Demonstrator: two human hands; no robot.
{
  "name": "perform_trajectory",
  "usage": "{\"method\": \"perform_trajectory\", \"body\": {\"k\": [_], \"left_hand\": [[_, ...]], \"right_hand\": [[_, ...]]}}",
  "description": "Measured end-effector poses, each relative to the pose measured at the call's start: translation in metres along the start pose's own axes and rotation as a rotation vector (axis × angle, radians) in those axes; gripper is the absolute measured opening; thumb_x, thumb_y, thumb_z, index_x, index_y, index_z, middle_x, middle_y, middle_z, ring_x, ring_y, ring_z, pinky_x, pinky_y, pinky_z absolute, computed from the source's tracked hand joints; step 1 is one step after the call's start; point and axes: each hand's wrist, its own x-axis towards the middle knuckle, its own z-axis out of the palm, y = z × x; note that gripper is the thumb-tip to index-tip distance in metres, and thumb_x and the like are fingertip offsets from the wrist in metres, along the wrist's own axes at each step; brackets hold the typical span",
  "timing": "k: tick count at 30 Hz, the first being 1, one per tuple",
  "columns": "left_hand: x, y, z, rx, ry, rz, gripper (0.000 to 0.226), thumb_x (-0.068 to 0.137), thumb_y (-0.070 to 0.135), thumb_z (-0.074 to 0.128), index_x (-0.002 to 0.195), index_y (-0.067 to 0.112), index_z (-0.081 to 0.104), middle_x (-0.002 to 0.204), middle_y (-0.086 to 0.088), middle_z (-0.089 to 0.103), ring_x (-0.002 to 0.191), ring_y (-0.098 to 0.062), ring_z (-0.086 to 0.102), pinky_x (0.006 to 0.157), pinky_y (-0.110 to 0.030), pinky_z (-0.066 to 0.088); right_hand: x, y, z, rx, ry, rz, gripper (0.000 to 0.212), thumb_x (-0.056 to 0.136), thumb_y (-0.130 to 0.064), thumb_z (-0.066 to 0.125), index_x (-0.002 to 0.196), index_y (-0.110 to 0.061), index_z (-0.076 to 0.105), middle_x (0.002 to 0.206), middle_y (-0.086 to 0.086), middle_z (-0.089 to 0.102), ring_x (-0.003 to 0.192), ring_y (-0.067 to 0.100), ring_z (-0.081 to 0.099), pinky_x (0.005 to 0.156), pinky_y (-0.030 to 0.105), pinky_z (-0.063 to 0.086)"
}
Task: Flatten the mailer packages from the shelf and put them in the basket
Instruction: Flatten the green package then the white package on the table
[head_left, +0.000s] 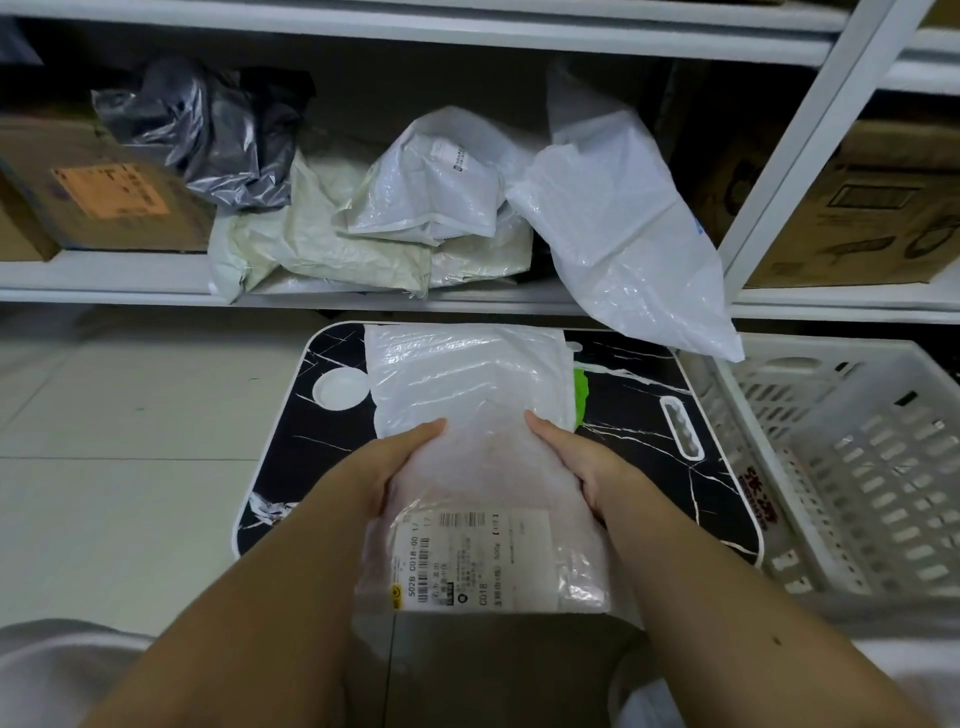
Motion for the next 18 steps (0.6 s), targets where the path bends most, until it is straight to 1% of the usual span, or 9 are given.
{"method": "perform_trajectory", "body": {"k": [2, 4, 5, 7, 10, 14, 18], "left_hand": [[0.001, -0.005, -0.004, 0.004, -0.001, -0.034, 0.046, 0.073, 0.038, 0.08, 0.103, 0.007, 0.064, 0.073, -0.016, 0.073, 0.066, -0.03, 0.069, 0.059, -0.036, 0.054], [0.003, -0.009, -0.007, 0.005, 0.013, -0.044, 0.048, 0.072, 0.036, 0.081, 0.105, 0.005, 0.063, 0.074, -0.017, 0.073, 0.065, -0.031, 0.069, 0.057, -0.037, 0.055], [0.002, -0.01, -0.008, -0.003, 0.015, -0.044, 0.048, 0.071, 0.034, 0.082, 0.105, 0.005, 0.064, 0.074, -0.018, 0.073, 0.063, -0.031, 0.069, 0.055, -0.038, 0.055], [-0.001, -0.013, -0.01, -0.032, 0.012, -0.043, 0.048, 0.07, 0.032, 0.083, 0.105, 0.004, 0.065, 0.076, -0.018, 0.072, 0.061, -0.032, 0.069, 0.053, -0.038, 0.056], [-0.009, -0.014, -0.018, -0.057, 0.031, -0.015, 0.051, 0.067, 0.03, 0.085, 0.106, 0.004, 0.065, 0.083, -0.021, 0.073, 0.066, -0.035, 0.07, 0.058, -0.042, 0.057], [-0.026, -0.018, -0.032, -0.073, 0.063, 0.003, 0.053, 0.064, 0.031, 0.086, 0.105, 0.005, 0.064, 0.081, -0.021, 0.073, 0.064, -0.036, 0.071, 0.056, -0.042, 0.057], [-0.048, -0.019, -0.042, -0.118, 0.052, 0.04, 0.048, 0.07, 0.029, 0.083, 0.107, 0.004, 0.064, 0.085, -0.022, 0.072, 0.065, -0.035, 0.07, 0.056, -0.041, 0.057]], "right_hand": [[-0.001, 0.003, 0.003, 0.02, -0.015, 0.015, 0.049, 0.072, -0.047, 0.08, 0.102, -0.009, 0.074, 0.096, 0.013, 0.075, 0.088, 0.027, 0.073, 0.091, 0.04, 0.054], [-0.001, 0.006, 0.006, 0.037, -0.012, 0.015, 0.046, 0.074, -0.045, 0.079, 0.1, -0.008, 0.074, 0.095, 0.013, 0.075, 0.083, 0.026, 0.073, 0.085, 0.038, 0.056], [-0.001, 0.007, 0.008, 0.048, -0.01, 0.015, 0.048, 0.073, -0.045, 0.08, 0.102, -0.007, 0.073, 0.096, 0.013, 0.075, 0.084, 0.026, 0.073, 0.084, 0.039, 0.057], [0.001, 0.01, 0.011, 0.049, -0.003, 0.007, 0.058, 0.066, -0.046, 0.083, 0.108, -0.006, 0.072, 0.098, 0.014, 0.074, 0.09, 0.028, 0.072, 0.089, 0.042, 0.056], [-0.002, 0.012, 0.019, 0.022, -0.017, 0.005, 0.071, 0.054, -0.049, 0.086, 0.109, -0.006, 0.071, 0.098, 0.014, 0.074, 0.093, 0.03, 0.072, 0.092, 0.045, 0.054], [-0.013, 0.013, 0.033, -0.01, -0.037, -0.01, 0.063, 0.062, -0.05, 0.085, 0.107, -0.007, 0.071, 0.096, 0.013, 0.075, 0.091, 0.03, 0.072, 0.093, 0.045, 0.054], [-0.028, 0.008, 0.05, -0.041, -0.037, -0.044, 0.061, 0.065, -0.05, 0.085, 0.107, -0.008, 0.071, 0.096, 0.013, 0.075, 0.093, 0.031, 0.071, 0.094, 0.045, 0.053]]}}
